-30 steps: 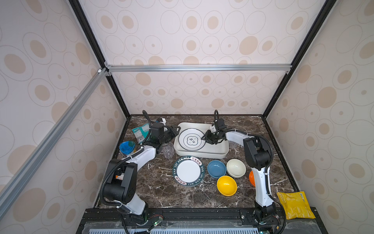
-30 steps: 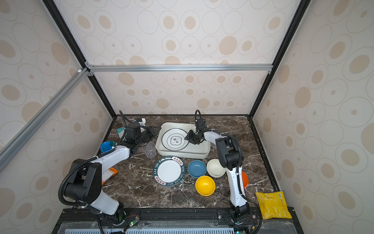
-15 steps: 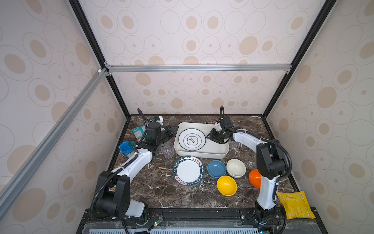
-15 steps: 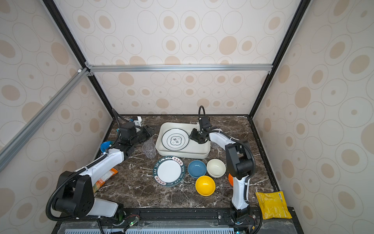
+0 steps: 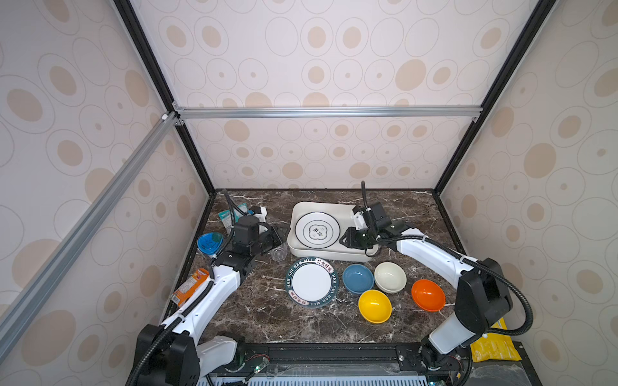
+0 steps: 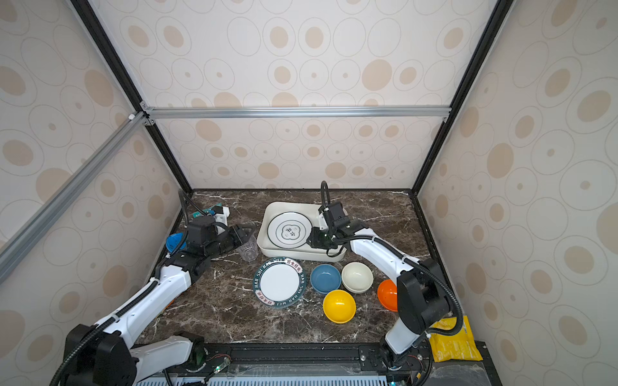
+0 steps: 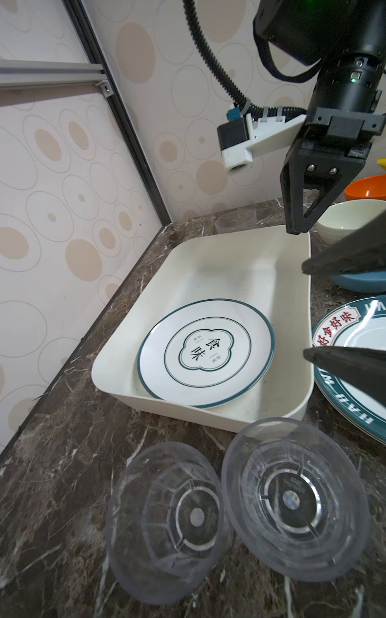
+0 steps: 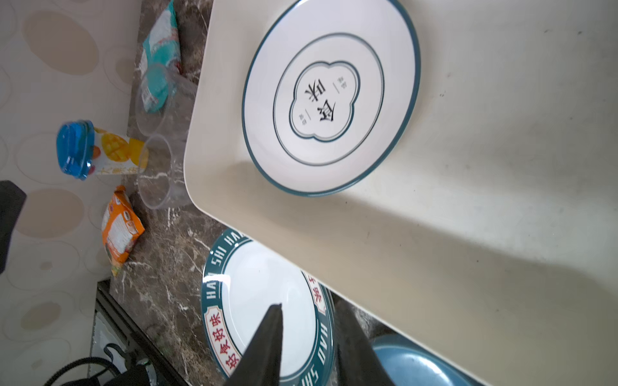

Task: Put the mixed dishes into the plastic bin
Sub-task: 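Move the right gripper back to the plate stack while the left gripper withdraws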

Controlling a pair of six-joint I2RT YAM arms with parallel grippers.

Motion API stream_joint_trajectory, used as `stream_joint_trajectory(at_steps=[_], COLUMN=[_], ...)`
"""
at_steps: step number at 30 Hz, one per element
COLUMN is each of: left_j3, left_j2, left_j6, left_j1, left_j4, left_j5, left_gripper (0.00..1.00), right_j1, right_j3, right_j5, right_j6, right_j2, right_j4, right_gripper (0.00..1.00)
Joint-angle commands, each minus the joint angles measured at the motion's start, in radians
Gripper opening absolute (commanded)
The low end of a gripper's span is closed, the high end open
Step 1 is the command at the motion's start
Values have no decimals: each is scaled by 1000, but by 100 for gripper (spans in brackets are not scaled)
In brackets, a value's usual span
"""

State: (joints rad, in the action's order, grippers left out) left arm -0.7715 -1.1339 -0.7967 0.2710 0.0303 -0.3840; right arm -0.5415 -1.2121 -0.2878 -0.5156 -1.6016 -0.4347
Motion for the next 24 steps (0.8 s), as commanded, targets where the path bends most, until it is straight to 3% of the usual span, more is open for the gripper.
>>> stream_joint_trajectory(at_steps=[1,6,13,18,24], left_j3=[32,100,228,261,301], left_j2=[45,97,114,112,110], left_j6=[64,69,10,15,-1], left_j1=[13,51,70,77,79], left_j4=[121,215,140,146,126], left_j5=[-1,36,6,29,33], left_gripper=[35,35,41,48,50], right_j1=[-55,-107,-159,-179,-192], right_j3=[33,78,86,84,69], right_j5=[68,111,152,156,162], right_j6=[46,55,51,46,61], right_j2=[49,57,26,13,-15], right_j4=[-69,-101,-101,-95,-114], right_gripper=[30,31,33,36,41])
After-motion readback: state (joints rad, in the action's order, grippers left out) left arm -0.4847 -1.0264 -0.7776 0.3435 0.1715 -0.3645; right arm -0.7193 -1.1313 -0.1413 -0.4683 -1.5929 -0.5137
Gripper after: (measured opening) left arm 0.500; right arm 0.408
